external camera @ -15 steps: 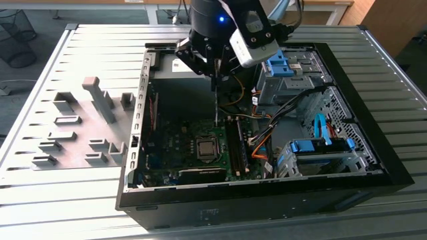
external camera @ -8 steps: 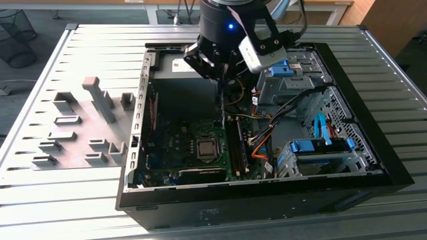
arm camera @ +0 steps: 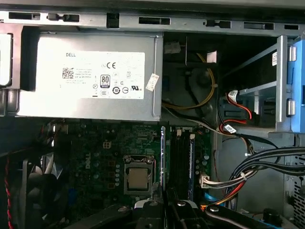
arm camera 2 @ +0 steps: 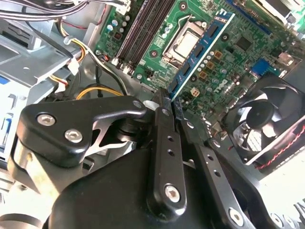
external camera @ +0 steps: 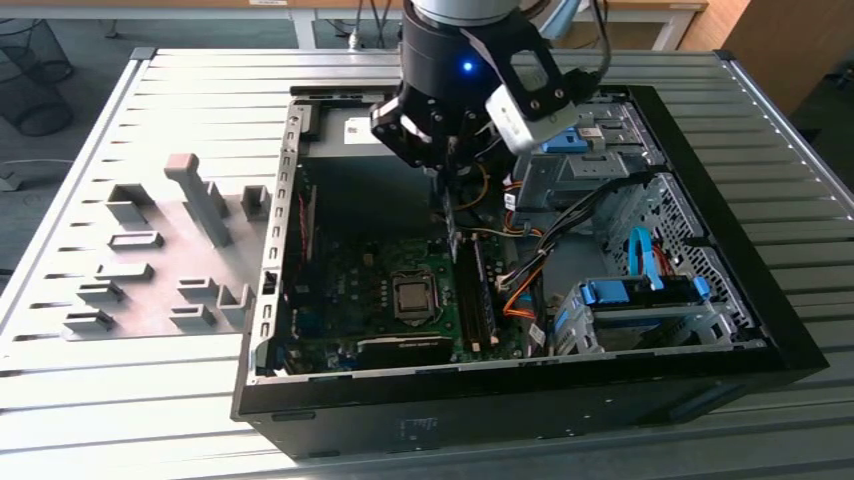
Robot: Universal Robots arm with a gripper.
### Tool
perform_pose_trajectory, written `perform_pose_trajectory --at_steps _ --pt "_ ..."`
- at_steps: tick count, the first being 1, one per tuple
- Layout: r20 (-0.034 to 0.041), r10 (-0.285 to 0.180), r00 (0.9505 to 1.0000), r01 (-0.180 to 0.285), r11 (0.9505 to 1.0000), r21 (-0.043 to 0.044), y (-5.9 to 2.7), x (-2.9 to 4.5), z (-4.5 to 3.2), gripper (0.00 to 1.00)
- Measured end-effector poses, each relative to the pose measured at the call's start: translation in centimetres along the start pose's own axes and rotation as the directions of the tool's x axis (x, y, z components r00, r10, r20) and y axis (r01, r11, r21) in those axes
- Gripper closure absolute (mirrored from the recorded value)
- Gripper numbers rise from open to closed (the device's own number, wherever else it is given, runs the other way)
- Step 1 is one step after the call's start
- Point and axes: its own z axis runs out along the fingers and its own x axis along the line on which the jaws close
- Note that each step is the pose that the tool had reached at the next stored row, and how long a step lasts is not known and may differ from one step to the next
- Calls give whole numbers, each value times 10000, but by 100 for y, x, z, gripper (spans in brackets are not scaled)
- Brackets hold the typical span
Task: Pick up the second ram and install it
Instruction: 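Insert the second ram into the second slot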
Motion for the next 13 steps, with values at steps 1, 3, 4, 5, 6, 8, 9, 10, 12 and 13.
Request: perform_pose_trajectory --at_steps 1,3,4,5,6,8,9,10,12,13 --pt "0 0 10000 0 10000 -1 -1 -3 8 86" --pt "0 0 10000 0 10000 2 -2 -14 24 86" --pt "0 1 10000 -1 10000 4 -2 -24 33 86" --pt "0 1 10000 -1 10000 5 -2 -35 44 86" --pt "1 1 10000 -1 10000 6 -3 -44 55 86" --pt "0 -5 10000 5 10000 10 -3 -58 71 86" --pt "0 -30 10000 30 10000 10 -3 -60 76 86" --pt "-2 -102 9999 102 9999 9 -4 -63 82 86" --pt "-6 -303 9995 303 9995 4 -4 -68 96 86" --pt "-6 -309 9995 309 9995 4 -4 -68 103 86"
